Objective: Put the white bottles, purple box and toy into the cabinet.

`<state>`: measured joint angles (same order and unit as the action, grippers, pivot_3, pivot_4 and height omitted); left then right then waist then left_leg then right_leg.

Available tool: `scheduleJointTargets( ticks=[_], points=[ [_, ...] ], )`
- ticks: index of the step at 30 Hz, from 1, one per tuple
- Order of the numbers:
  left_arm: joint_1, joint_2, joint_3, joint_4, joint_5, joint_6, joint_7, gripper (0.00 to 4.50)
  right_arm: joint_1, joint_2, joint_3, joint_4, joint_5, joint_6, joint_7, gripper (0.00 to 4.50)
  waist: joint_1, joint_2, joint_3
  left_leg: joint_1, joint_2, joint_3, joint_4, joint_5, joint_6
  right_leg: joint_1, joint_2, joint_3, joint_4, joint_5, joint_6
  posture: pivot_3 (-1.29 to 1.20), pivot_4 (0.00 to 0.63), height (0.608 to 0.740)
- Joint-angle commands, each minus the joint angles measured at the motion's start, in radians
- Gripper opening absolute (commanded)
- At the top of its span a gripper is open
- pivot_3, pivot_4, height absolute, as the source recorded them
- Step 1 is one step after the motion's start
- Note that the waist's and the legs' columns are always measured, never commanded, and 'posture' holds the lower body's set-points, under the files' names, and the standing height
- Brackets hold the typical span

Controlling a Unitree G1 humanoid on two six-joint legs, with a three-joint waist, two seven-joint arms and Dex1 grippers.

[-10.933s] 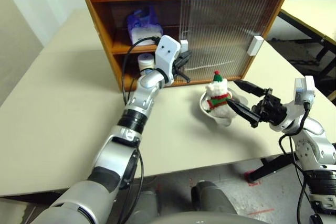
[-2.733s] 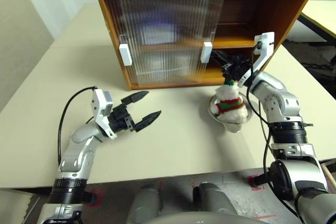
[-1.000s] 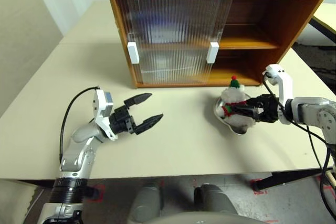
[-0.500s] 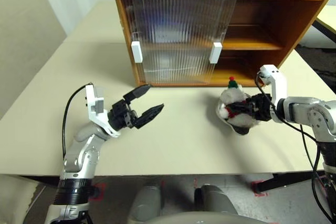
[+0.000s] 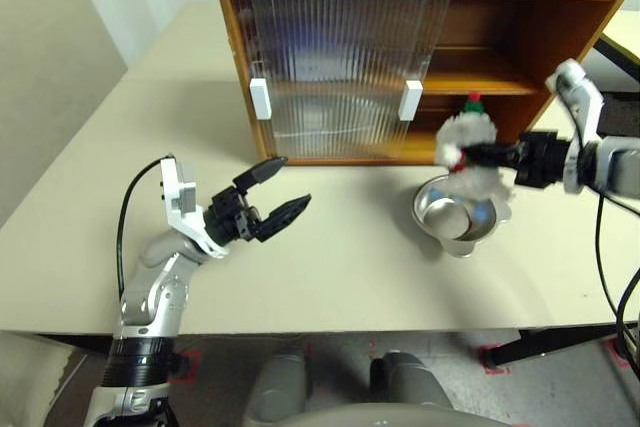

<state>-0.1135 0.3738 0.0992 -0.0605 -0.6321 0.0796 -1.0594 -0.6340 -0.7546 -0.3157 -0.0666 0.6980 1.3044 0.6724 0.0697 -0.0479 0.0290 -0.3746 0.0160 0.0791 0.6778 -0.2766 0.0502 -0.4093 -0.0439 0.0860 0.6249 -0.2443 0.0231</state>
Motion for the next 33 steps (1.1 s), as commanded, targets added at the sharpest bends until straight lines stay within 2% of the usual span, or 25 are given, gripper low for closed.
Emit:
scheduleJointTargets(
  ticks=[1,9,22,33],
  points=[
    [-0.014,0.000,-0.005,0.016,0.008,-0.001,-0.005,4.50,-0.075,0.037,-0.042,0.080,-0.034,-0.111,-0.064,0.39,-0.001,0.000,0.000,0.000,0.000,0.000,0.000,0.000,0.000,0.000,0.000,0.000,0.000,0.000,0.000,0.13,0.000,0.740],
    [-0.019,-0.004,-0.005,0.015,0.012,-0.004,0.002,4.50,-0.147,0.080,0.004,0.238,-0.167,-0.400,-0.121,0.38,0.000,0.000,0.000,-0.001,0.000,0.000,0.000,0.000,0.000,0.000,-0.001,0.000,0.000,0.000,0.000,0.15,0.000,0.740],
    [-0.025,-0.011,-0.013,0.016,0.024,-0.014,0.012,4.50,-0.327,0.190,0.033,0.675,-0.338,-0.911,-0.135,0.38,-0.010,0.003,0.000,-0.001,0.000,0.000,-0.001,0.000,0.000,-0.001,-0.003,0.000,0.001,0.001,-0.002,0.16,0.000,0.740],
    [-0.017,-0.020,-0.014,0.011,0.031,-0.021,0.019,4.50,-0.421,0.212,0.074,1.012,-0.465,-1.193,-0.171,0.38,-0.009,0.003,0.000,0.000,0.000,0.000,-0.004,0.000,0.000,-0.001,-0.006,-0.001,0.001,0.002,-0.003,0.18,0.000,0.740]
  ],
)
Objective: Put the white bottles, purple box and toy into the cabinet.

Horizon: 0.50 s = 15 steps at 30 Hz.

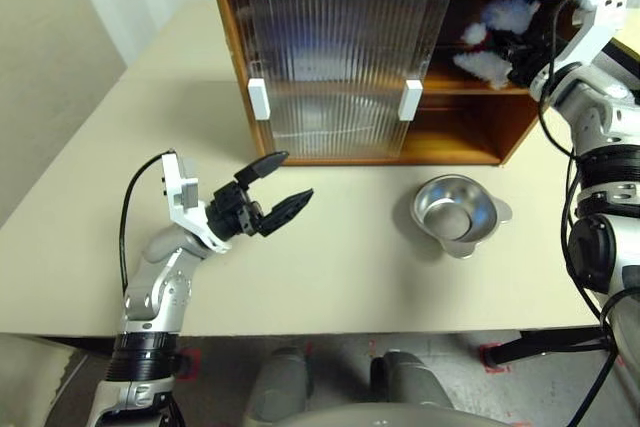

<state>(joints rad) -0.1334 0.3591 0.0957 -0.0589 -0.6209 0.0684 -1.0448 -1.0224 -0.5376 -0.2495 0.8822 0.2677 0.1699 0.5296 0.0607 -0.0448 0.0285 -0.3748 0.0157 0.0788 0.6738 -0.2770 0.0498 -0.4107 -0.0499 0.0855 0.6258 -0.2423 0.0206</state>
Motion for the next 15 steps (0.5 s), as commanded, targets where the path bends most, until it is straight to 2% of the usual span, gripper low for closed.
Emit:
scheduleJointTargets(
  ticks=[1,5,7,12,15],
  points=[
    [0.004,-0.006,-0.011,0.009,0.020,-0.011,0.006,4.50,-0.038,-0.006,0.009,0.080,-0.042,-0.070,-0.034,0.38,0.000,0.001,0.000,0.000,0.000,0.000,0.000,0.000,0.000,0.000,0.000,0.000,0.000,0.000,0.000,0.18,0.000,0.740],
    [0.006,-0.005,-0.010,0.011,0.019,-0.014,0.005,4.50,-0.069,-0.019,-0.004,0.102,-0.046,-0.111,-0.031,1.74,0.000,0.002,0.000,0.000,0.000,0.000,0.000,0.000,0.000,0.000,0.000,0.000,0.000,0.000,0.000,0.18,0.000,0.740],
    [0.007,-0.005,-0.009,0.014,0.018,-0.015,0.003,4.50,-0.070,-0.027,-0.005,0.099,-0.047,-0.113,-0.022,2.57,0.000,0.002,0.000,0.000,0.000,0.000,-0.001,0.000,0.000,0.000,0.000,0.000,0.000,0.000,0.000,0.18,0.000,0.740],
    [0.009,-0.003,-0.009,0.017,0.016,-0.015,-0.004,4.50,-0.035,-0.055,-0.008,0.004,-0.029,-0.076,0.028,4.48,0.001,0.003,0.000,0.000,0.000,0.000,-0.003,0.000,0.000,0.000,-0.001,0.000,-0.001,0.000,0.000,0.17,0.000,0.740],
    [0.008,-0.001,-0.010,0.019,0.015,-0.013,-0.008,4.50,0.013,-0.074,-0.002,-0.097,-0.018,-0.014,0.067,4.48,0.001,0.003,0.000,0.001,0.000,0.000,-0.004,0.000,0.000,0.000,-0.001,0.000,-0.001,0.000,-0.001,0.17,0.000,0.740]
  ],
)
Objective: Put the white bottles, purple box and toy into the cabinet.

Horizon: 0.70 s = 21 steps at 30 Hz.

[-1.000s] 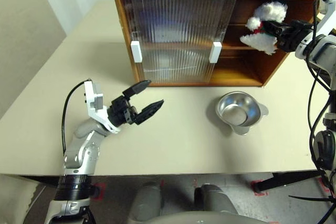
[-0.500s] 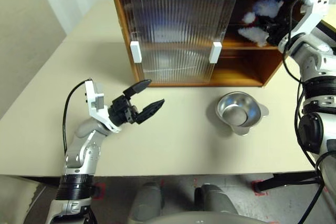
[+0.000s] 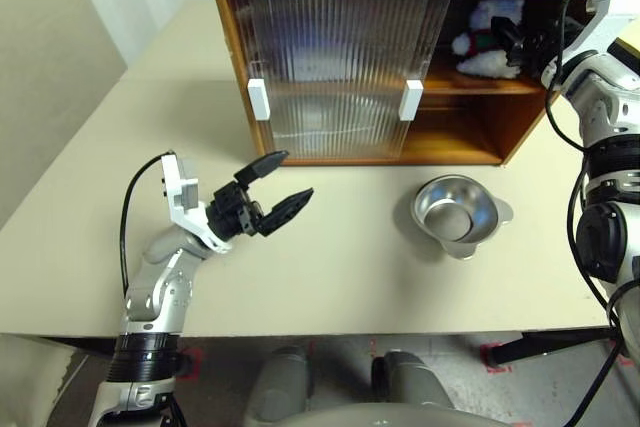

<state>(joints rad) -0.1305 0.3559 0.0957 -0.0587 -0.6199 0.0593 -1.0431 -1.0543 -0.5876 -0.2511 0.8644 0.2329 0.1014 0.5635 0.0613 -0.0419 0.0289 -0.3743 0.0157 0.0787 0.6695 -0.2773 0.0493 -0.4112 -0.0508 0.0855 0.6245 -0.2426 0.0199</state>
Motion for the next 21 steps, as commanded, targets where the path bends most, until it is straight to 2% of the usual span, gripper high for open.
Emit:
scheduleJointTargets(
  ticks=[1,4,8,11,14,16,21],
  points=[
    [0.005,0.003,-0.011,0.019,0.014,-0.002,-0.011,4.50,0.066,-0.034,0.004,-0.124,0.018,0.083,0.046,4.48,0.001,0.000,0.000,0.000,0.000,0.000,0.000,0.000,0.000,0.000,0.000,0.000,0.000,0.000,0.000,0.16,0.000,0.740],
    [0.005,0.005,-0.012,0.019,0.013,0.000,-0.014,4.50,0.151,-0.077,0.006,-0.299,0.053,0.213,0.105,4.48,0.007,0.000,0.000,0.000,0.000,0.000,-0.001,0.000,0.000,0.000,0.000,0.000,-0.001,0.000,0.000,0.16,0.000,0.740],
    [0.005,0.008,-0.009,0.020,0.012,0.001,-0.015,4.50,0.285,-0.158,-0.044,-0.524,0.240,0.531,0.259,4.48,0.011,0.001,0.000,0.000,0.000,0.000,-0.001,0.000,0.000,0.000,0.000,0.000,-0.001,0.000,0.000,0.16,0.000,0.740],
    [0.006,0.010,-0.009,0.023,0.012,0.000,-0.018,4.50,0.423,-0.249,-0.074,-0.636,0.373,0.759,0.369,4.48,0.017,0.001,0.000,-0.001,0.000,-0.002,-0.001,0.000,0.000,0.001,-0.001,-0.002,-0.002,0.000,0.000,0.16,0.000,0.740],
    [0.009,0.010,-0.009,0.022,0.011,0.002,-0.018,4.50,0.577,-0.316,-0.103,-0.697,0.452,0.933,0.413,4.48,0.018,0.000,-0.001,0.000,0.000,-0.003,-0.001,0.000,0.000,0.002,-0.001,-0.002,-0.004,0.000,0.000,0.15,0.000,0.740],
    [0.010,0.009,-0.009,0.021,0.010,0.003,-0.018,4.50,0.660,-0.320,-0.128,-0.713,0.482,0.998,0.403,4.48,0.017,0.000,-0.001,0.000,0.000,-0.003,0.000,0.000,0.000,0.003,0.000,-0.003,-0.004,0.000,0.000,0.15,0.000,0.740],
    [0.011,0.005,-0.013,0.021,0.011,0.001,-0.016,4.50,0.798,-0.260,-0.148,-0.677,0.451,0.972,0.328,4.48,0.009,0.000,-0.001,0.000,0.000,-0.002,0.005,0.000,0.001,0.003,0.007,-0.001,-0.001,-0.001,0.001,0.15,0.000,0.740]
  ],
)
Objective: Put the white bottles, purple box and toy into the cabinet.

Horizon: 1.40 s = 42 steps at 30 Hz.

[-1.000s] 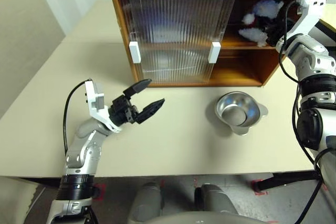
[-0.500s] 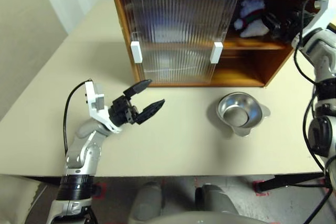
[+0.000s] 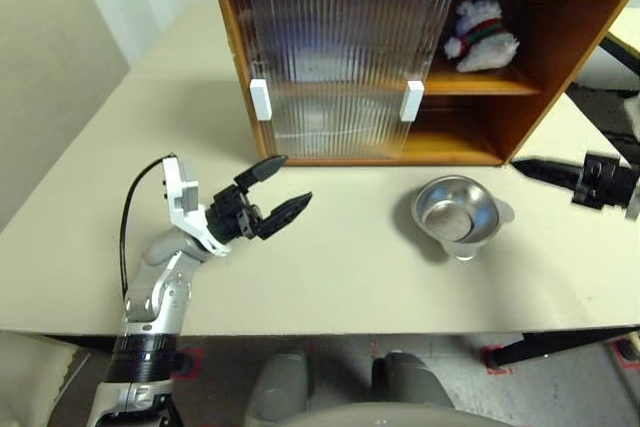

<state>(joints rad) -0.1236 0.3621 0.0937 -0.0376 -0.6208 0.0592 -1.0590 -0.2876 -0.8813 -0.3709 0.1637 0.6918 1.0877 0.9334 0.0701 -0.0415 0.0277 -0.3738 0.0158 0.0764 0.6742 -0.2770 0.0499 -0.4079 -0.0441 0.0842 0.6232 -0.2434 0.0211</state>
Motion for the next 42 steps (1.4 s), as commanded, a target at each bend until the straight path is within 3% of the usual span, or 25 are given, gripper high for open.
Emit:
scheduleJointTargets(
  ticks=[1,15,18,28,33,42],
  points=[
    [0.004,-0.001,-0.011,0.001,0.012,0.001,0.000,4.50,0.044,0.057,-0.039,0.042,-0.007,-0.016,-0.061,4.48,0.000,0.000,0.000,0.000,0.000,0.000,0.002,0.000,0.000,0.000,0.001,0.001,0.001,-0.001,0.001,0.15,0.000,0.740],
    [-0.001,0.008,-0.016,-0.003,0.024,0.004,0.005,4.50,0.060,0.230,-0.102,0.138,0.025,-0.053,-0.166,4.48,0.001,-0.001,-0.001,0.000,0.001,0.001,0.006,0.002,0.003,0.001,0.005,0.004,0.001,0.000,0.006,0.16,0.000,0.740],
    [-0.002,0.009,-0.015,-0.003,0.024,0.004,0.005,4.50,0.040,0.259,-0.136,0.127,0.063,-0.034,-0.189,3.88,0.001,-0.001,-0.001,-0.001,0.001,0.001,0.006,0.001,0.002,0.001,0.005,0.005,0.001,0.001,0.005,0.16,0.000,0.740],
    [-0.009,0.012,-0.009,0.005,0.026,0.000,0.003,4.50,0.060,0.235,-0.154,0.107,0.117,0.031,-0.183,0.22,0.001,0.000,-0.002,0.000,0.001,0.001,0.006,0.001,0.002,0.001,0.005,0.005,0.001,0.000,0.005,0.15,0.000,0.740],
    [-0.015,0.013,-0.008,0.013,0.025,-0.001,-0.001,4.50,0.063,0.245,-0.177,0.108,0.166,0.066,-0.201,0.00,0.006,-0.004,-0.004,0.000,0.000,0.001,0.006,0.001,0.002,0.002,0.004,0.004,0.001,0.000,0.007,0.15,0.000,0.740],
    [-0.015,0.017,-0.005,0.016,0.025,-0.004,-0.006,4.50,-0.085,0.417,-0.422,0.165,0.400,0.125,-0.450,0.00,-0.002,-0.003,-0.004,0.000,0.000,0.002,0.006,0.001,0.002,0.001,0.003,0.005,0.001,0.001,0.007,0.15,0.000,0.740]
  ],
)
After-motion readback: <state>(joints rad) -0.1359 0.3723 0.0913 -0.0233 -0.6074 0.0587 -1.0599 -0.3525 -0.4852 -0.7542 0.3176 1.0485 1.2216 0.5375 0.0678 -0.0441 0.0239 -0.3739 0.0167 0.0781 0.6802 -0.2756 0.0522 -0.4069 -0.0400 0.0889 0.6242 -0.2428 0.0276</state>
